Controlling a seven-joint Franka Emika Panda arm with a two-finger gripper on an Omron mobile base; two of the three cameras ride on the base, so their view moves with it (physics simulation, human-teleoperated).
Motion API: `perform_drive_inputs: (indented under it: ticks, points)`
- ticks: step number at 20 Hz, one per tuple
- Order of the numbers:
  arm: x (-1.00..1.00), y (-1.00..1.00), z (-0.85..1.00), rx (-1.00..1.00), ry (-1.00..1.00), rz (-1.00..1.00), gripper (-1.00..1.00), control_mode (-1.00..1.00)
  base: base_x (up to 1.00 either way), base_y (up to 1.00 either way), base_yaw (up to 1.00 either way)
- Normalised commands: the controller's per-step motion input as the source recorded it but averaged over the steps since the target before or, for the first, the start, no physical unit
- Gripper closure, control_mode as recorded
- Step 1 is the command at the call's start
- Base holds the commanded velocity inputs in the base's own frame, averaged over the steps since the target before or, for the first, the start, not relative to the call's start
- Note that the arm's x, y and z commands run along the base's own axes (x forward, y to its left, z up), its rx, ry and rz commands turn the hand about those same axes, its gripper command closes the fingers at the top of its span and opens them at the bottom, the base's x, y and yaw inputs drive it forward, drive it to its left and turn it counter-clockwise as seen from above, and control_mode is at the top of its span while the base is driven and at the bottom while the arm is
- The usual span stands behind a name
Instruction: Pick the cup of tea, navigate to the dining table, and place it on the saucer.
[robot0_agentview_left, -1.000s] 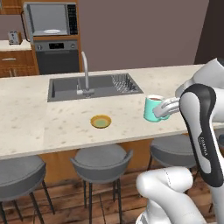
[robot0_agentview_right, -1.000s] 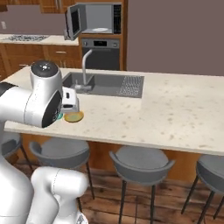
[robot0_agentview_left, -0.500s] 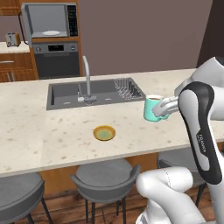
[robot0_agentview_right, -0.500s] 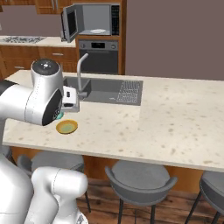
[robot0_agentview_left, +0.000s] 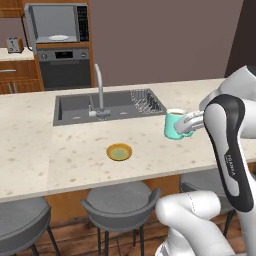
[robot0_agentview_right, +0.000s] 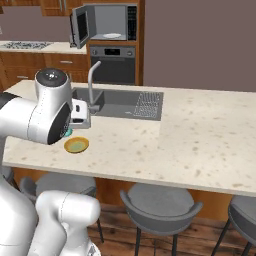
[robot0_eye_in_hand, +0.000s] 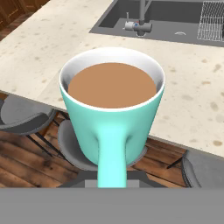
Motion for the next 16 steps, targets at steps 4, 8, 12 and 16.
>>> perform_drive_inputs:
  ticks: [4, 8, 12, 16]
  points:
    - [0.0, 0.0, 0.0, 0.0, 0.0, 0.0, 1.0, 1.0, 0.0, 0.0, 0.0]
    - [0.58, 0.0, 0.0, 0.0, 0.09, 0.02, 1.0, -1.0, 0.03, 0.0, 0.0]
    - [1.0, 0.0, 0.0, 0.01, 0.2, 0.18, 1.0, -1.0, 0.0, 0.0, 0.0]
    - [1.0, 0.02, -0.02, 0.01, 0.17, 0.25, 1.0, -1.0, 0.0, 0.0, 0.0]
